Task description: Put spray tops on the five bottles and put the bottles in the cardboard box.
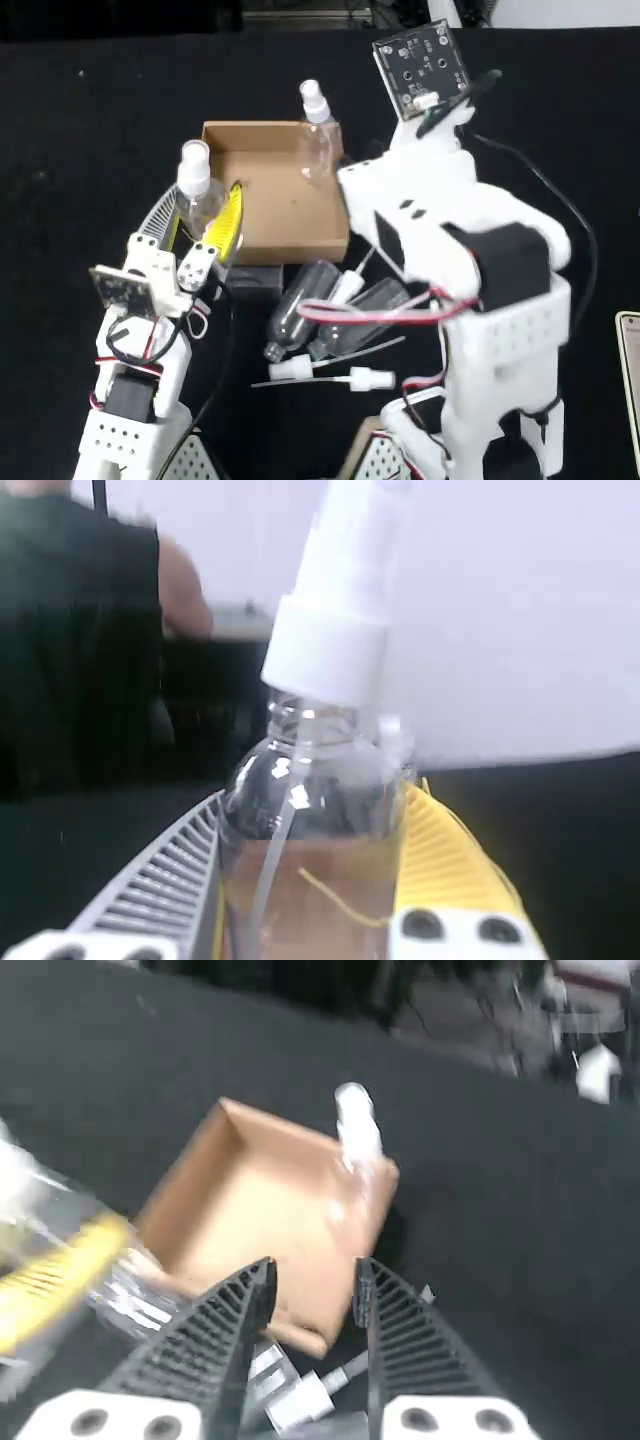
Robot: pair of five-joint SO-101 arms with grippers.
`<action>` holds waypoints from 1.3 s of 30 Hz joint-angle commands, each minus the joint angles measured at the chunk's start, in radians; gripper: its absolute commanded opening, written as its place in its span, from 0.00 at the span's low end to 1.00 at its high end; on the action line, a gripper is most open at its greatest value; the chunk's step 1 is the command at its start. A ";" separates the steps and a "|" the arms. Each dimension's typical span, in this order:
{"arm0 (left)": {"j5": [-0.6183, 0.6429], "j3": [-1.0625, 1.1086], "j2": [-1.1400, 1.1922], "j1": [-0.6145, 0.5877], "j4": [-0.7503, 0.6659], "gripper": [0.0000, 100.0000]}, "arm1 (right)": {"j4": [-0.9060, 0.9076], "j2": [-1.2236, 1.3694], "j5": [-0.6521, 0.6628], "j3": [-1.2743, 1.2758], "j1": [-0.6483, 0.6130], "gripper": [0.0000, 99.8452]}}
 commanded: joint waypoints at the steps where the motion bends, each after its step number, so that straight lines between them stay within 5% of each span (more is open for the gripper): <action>1: 0.000 -0.015 -0.008 0.001 -0.064 0.07 | -0.104 -0.036 0.021 0.154 0.087 0.10; 11: 0.000 -0.016 -0.008 -0.053 -0.068 0.07 | -0.585 -0.325 0.012 0.848 0.153 0.10; 25: 0.002 -0.064 0.031 -0.139 -0.060 0.07 | -0.996 -0.338 -0.057 1.241 0.195 0.10; 32: 0.002 -0.285 0.373 -0.252 -0.066 0.07 | -1.223 -0.338 -0.057 1.366 0.269 0.10; 39: 0.000 -0.486 0.763 -0.409 -0.068 0.07 | -1.264 -0.338 -0.057 1.402 0.264 0.10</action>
